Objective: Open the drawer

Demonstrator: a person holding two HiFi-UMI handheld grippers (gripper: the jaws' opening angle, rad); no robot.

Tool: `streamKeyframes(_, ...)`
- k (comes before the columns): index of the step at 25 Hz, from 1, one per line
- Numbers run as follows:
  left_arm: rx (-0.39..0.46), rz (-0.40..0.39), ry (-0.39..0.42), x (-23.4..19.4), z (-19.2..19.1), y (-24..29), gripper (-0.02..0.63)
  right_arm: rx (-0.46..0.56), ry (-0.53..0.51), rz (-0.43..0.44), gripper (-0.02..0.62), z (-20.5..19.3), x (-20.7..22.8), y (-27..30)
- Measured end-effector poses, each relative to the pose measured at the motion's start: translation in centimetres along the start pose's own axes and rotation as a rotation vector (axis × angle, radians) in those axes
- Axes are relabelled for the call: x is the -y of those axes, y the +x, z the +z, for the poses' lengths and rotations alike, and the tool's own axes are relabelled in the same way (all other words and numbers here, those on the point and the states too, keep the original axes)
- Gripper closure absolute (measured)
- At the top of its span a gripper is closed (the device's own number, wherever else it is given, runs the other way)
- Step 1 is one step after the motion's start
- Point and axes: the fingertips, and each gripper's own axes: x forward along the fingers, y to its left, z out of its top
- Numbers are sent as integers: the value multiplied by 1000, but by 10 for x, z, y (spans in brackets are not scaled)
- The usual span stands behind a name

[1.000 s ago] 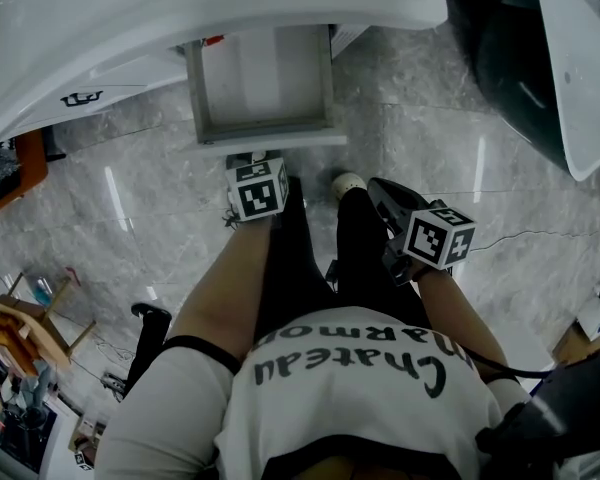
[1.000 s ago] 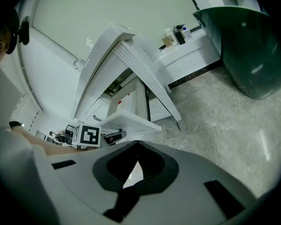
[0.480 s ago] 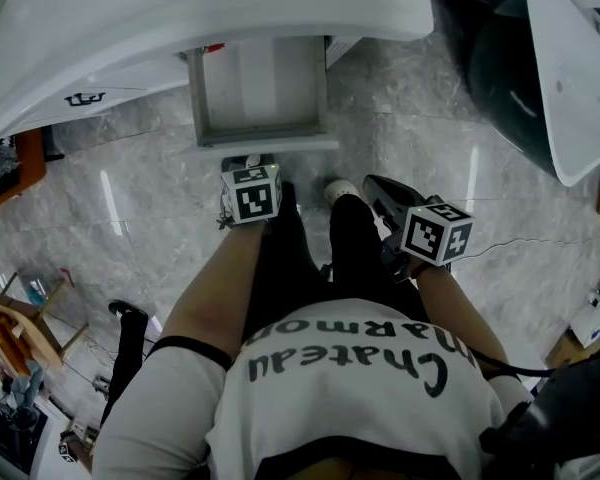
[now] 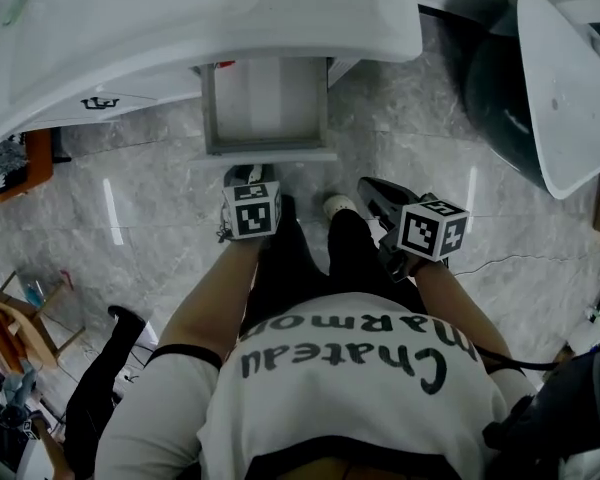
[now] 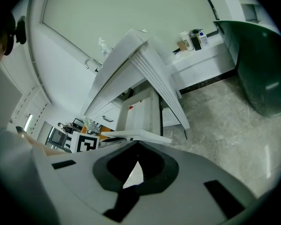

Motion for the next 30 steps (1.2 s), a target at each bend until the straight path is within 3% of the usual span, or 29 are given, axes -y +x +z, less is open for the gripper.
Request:
streamKeyframes(4,17,15,-22,-3,1,-14,506,-16,-53,25,592,14,-13,2)
streamKeyframes(9,1,2,18,6,-10,-40,508,-32,-110,64,592,25,-34,1)
streamKeyframes(16,105,106,-22,-27,18,-76,506,-66,-221,144,592,50,-63,16)
streamKeyframes(20,172,149,-35,-39,36,-105,508,-81,-288,205,592,63,-88,22)
streamKeyframes(25,276,74,-22,-9,49,-140,517,-89,-374,279,592,75,-110,20)
streamKeyframes(27,344,33,-57,6,59,-161,537,-89,-421,300,592,79,-117,17)
streamKeyframes(30,471,45,-139,15,76,-201,576,-95,-484,319,592,86,-125,14)
